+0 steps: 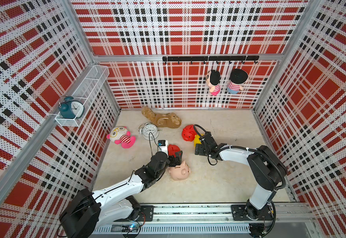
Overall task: Open piggy banks
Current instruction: Move the piggy bank to the center of the board, then adjust the piggy bank at the center of the board.
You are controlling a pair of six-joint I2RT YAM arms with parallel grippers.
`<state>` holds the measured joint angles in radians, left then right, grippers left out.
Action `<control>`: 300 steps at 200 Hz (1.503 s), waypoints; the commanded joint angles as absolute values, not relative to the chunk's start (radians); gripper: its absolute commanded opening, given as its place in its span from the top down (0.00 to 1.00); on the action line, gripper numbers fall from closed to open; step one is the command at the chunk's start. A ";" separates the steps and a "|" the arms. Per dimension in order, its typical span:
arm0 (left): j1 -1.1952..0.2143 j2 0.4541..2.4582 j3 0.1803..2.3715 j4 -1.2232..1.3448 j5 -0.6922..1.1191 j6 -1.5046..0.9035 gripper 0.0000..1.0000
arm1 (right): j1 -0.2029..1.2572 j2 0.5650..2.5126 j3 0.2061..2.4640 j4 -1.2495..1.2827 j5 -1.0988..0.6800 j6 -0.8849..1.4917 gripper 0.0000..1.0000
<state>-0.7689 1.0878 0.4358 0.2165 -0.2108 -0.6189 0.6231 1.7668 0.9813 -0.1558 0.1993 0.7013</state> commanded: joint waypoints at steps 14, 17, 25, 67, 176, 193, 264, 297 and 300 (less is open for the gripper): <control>-0.810 1.116 0.380 0.270 -0.172 -0.701 0.02 | 0.622 1.684 0.963 -0.172 0.185 0.573 0.07; -0.810 1.122 0.377 0.280 -0.177 -0.710 0.02 | 0.621 1.674 0.955 -0.178 0.176 0.567 0.08; -0.810 1.139 0.369 0.311 -0.183 -0.730 0.02 | 0.621 1.645 0.931 -0.194 0.156 0.561 0.08; -0.808 1.283 0.410 0.422 -0.242 -0.777 0.00 | 0.623 1.436 0.763 -0.287 0.012 0.518 0.16; -0.628 1.551 0.623 0.540 -0.199 -0.770 0.02 | 0.893 1.363 0.648 -0.157 -0.254 0.460 0.11; -0.596 1.493 0.587 0.538 -0.176 -0.743 0.02 | 0.911 1.417 0.661 -0.087 -0.263 0.443 0.10; -0.572 1.186 0.376 0.494 -0.045 -0.604 0.02 | 0.764 1.607 0.735 0.141 -0.240 0.492 0.10; -0.578 1.158 0.341 0.499 -0.035 -0.588 0.02 | 0.722 1.676 0.803 0.167 -0.290 0.481 0.12; -0.579 1.161 0.344 0.499 -0.039 -0.588 0.02 | 0.722 1.678 0.805 0.167 -0.296 0.479 0.13</control>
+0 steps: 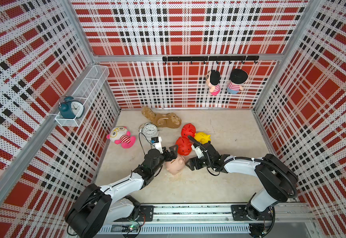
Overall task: Open piggy banks
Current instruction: Adjust the piggy bank at the center of the board.
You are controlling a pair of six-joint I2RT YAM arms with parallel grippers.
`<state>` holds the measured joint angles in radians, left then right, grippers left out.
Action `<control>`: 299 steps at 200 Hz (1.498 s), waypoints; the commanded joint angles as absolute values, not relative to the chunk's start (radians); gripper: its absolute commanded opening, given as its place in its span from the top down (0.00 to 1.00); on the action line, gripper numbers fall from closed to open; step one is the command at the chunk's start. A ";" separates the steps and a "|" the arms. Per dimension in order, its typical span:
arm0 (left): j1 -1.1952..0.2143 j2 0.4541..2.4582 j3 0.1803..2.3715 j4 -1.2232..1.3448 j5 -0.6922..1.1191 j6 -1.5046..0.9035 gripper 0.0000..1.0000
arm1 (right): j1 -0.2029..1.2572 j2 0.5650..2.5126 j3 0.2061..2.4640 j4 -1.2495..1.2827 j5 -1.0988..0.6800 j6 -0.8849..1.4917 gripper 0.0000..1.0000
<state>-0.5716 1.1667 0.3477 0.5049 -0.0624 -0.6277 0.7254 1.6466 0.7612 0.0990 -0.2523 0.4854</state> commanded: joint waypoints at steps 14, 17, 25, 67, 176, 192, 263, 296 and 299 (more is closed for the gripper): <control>-0.580 1.179 0.353 0.506 -0.061 -0.601 0.02 | 0.722 1.676 0.801 0.167 -0.307 0.479 0.15; -0.580 1.184 0.354 0.512 -0.064 -0.606 0.02 | 0.722 1.674 0.799 0.165 -0.310 0.480 0.16; -0.583 1.198 0.354 0.534 -0.065 -0.626 0.02 | 0.721 1.664 0.790 0.159 -0.313 0.480 0.18; -0.667 1.285 0.356 0.594 -0.072 -0.672 0.00 | 0.722 1.561 0.697 0.101 -0.297 0.504 0.40; -0.679 1.468 0.199 0.952 -0.018 -0.839 0.50 | 0.831 1.592 0.689 0.236 -0.371 0.573 0.54; -0.651 1.487 0.148 1.048 0.002 -0.872 0.51 | 0.837 1.585 0.699 0.236 -0.361 0.567 0.55; -0.509 1.597 -0.005 1.372 0.087 -0.912 0.52 | 0.840 1.645 0.833 0.259 -0.401 0.561 0.57; -0.460 1.658 -0.031 1.466 0.115 -0.939 0.41 | 0.841 1.659 0.861 0.245 -0.402 0.561 0.57; -0.455 1.663 -0.033 1.473 0.117 -0.941 0.41 | 0.839 1.658 0.863 0.243 -0.401 0.545 0.57</control>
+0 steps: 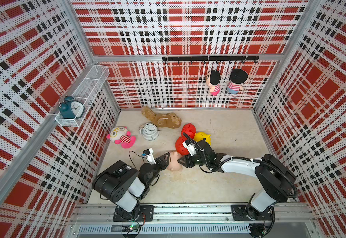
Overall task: Open piggy banks
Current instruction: Adjust the piggy bank at the center of the board.
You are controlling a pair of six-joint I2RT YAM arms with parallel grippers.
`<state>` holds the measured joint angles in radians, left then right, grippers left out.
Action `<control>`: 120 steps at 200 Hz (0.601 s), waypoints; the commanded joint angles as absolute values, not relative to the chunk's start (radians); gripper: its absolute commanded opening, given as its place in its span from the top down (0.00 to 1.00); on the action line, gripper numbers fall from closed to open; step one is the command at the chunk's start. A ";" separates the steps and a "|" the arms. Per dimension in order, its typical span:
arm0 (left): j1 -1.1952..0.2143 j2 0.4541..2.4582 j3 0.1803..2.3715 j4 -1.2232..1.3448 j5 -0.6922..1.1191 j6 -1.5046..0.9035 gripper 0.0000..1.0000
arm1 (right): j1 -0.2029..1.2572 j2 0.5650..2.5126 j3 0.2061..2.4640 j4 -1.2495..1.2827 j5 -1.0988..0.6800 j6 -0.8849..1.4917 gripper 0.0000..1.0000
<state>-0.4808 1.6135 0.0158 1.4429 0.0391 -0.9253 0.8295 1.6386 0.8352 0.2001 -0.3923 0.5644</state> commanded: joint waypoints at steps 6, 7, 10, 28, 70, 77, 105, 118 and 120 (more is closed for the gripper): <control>-0.445 1.672 -0.038 1.486 0.121 -0.946 0.40 | 0.840 1.658 0.865 0.241 -0.402 0.529 0.57; -0.443 1.674 -0.039 1.488 0.121 -0.947 0.40 | 0.840 1.659 0.866 0.239 -0.402 0.528 0.57; -0.437 1.678 -0.041 1.494 0.125 -0.948 0.40 | 0.840 1.660 0.868 0.237 -0.404 0.527 0.57; -0.409 1.701 -0.049 1.514 0.147 -0.958 0.40 | 0.841 1.663 0.877 0.235 -0.410 0.525 0.57; -0.330 1.730 -0.082 1.524 0.154 -0.979 0.51 | 0.839 1.622 0.880 0.197 -0.391 0.509 0.52; -0.323 1.731 -0.086 1.526 0.157 -0.981 0.50 | 0.839 1.613 0.877 0.187 -0.380 0.504 0.51; -0.316 1.713 -0.080 1.513 0.162 -0.983 0.41 | 0.831 1.581 0.862 0.155 -0.353 0.491 0.49; -0.315 1.697 -0.076 1.494 0.160 -0.983 0.39 | 0.822 1.568 0.845 0.154 -0.343 0.494 0.49; -0.314 1.694 -0.075 1.490 0.160 -0.983 0.39 | 0.820 1.567 0.842 0.155 -0.342 0.495 0.49</control>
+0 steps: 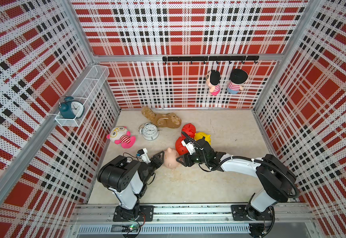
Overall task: Open piggy banks
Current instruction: Adjust the piggy bank at the center of the board.
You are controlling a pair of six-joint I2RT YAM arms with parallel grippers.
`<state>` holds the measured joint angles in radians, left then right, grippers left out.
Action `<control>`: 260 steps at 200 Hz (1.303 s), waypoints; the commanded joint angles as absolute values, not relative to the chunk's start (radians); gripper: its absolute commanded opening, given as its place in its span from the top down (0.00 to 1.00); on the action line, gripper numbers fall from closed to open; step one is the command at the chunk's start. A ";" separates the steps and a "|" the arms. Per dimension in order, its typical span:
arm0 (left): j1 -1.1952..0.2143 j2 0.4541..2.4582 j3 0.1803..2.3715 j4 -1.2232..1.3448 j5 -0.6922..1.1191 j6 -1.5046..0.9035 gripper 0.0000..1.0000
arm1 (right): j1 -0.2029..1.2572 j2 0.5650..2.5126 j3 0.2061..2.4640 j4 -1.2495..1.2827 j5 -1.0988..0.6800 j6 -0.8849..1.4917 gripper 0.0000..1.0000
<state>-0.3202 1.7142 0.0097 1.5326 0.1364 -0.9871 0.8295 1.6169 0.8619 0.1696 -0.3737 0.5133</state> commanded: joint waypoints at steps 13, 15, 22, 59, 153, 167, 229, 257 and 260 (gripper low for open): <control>-0.309 1.654 -0.072 1.448 0.159 -0.979 0.37 | 0.809 1.554 0.828 0.154 -0.328 0.501 0.51; -0.308 1.647 -0.071 1.439 0.158 -0.977 0.37 | 0.808 1.553 0.825 0.154 -0.324 0.500 0.52; -0.304 1.620 -0.070 1.398 0.151 -0.973 0.37 | 0.801 1.549 0.820 0.151 -0.314 0.502 0.53; -0.301 1.335 -0.018 0.972 0.053 -0.872 0.34 | 0.792 1.567 0.813 0.150 -0.306 0.496 0.54; -0.339 1.069 0.096 0.580 -0.021 -0.785 0.22 | 0.831 1.649 0.843 0.259 -0.330 0.507 0.52; -0.396 1.073 0.123 0.578 -0.051 -0.799 0.20 | 0.831 1.653 0.840 0.266 -0.333 0.510 0.53; -0.648 1.133 0.231 0.580 -0.248 -0.980 0.11 | 0.831 1.573 0.778 0.194 -0.220 0.516 0.58; -0.709 1.201 0.269 0.577 -0.298 -1.038 0.13 | 0.831 1.549 0.764 0.143 -0.201 0.513 0.64; -0.713 1.210 0.271 0.577 -0.302 -1.049 0.14 | 0.831 1.547 0.760 0.139 -0.202 0.512 0.65</control>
<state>-0.6781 1.1599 0.2382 0.5896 -0.2188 -0.9661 0.8249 1.5841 0.7780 0.2039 -0.2459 0.5182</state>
